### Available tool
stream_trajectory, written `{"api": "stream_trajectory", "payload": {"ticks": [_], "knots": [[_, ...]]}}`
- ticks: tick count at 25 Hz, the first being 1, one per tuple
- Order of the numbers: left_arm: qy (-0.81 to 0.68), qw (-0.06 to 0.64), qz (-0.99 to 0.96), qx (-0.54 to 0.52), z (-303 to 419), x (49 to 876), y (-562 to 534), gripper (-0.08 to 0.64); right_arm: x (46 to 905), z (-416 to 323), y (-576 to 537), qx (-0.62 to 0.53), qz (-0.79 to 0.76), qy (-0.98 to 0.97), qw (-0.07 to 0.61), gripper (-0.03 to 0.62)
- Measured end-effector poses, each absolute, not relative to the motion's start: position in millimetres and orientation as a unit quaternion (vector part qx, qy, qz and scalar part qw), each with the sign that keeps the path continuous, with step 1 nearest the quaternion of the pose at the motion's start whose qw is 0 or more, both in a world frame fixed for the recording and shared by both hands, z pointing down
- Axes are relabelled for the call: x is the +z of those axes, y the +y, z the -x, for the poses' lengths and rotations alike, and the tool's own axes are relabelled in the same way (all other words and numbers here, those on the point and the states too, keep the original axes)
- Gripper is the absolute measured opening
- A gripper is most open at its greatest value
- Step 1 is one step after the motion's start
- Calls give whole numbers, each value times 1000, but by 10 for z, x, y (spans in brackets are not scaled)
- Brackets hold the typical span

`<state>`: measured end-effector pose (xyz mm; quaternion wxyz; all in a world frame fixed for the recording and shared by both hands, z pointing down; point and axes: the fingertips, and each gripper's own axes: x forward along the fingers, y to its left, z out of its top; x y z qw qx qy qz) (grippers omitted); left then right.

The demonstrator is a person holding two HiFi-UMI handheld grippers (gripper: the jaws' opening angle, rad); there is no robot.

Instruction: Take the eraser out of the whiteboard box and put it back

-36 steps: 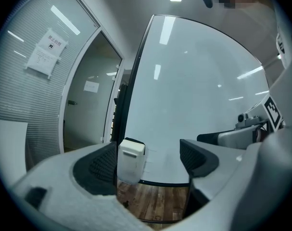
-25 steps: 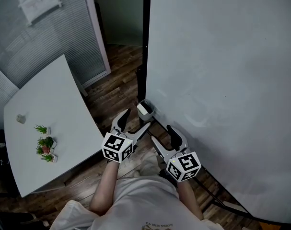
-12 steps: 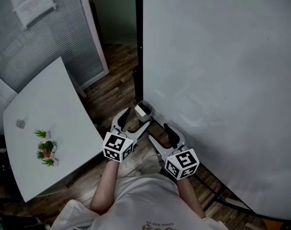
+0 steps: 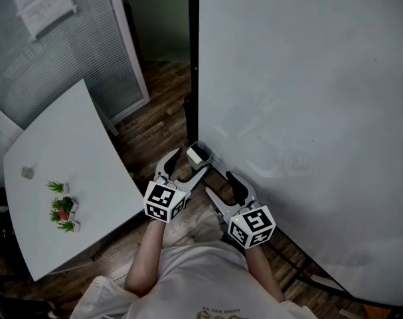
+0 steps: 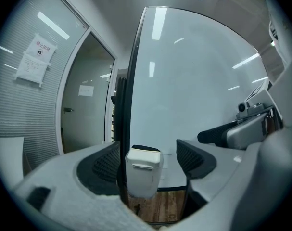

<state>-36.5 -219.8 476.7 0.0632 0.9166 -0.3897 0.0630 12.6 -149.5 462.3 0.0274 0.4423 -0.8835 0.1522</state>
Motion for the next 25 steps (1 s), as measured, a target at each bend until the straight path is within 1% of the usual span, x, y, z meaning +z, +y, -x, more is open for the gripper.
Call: {"api": "stream_trajectory", "payload": {"ticks": [16, 25], "knots": [[-381, 42, -919, 98, 287, 4917, -2320, 328, 4723, -149, -1512, 170, -442, -880, 25, 301], [-371, 15, -922, 110, 247, 4918, -2359, 301, 4705, -179, -1519, 169, -443, -880, 27, 295]]}}
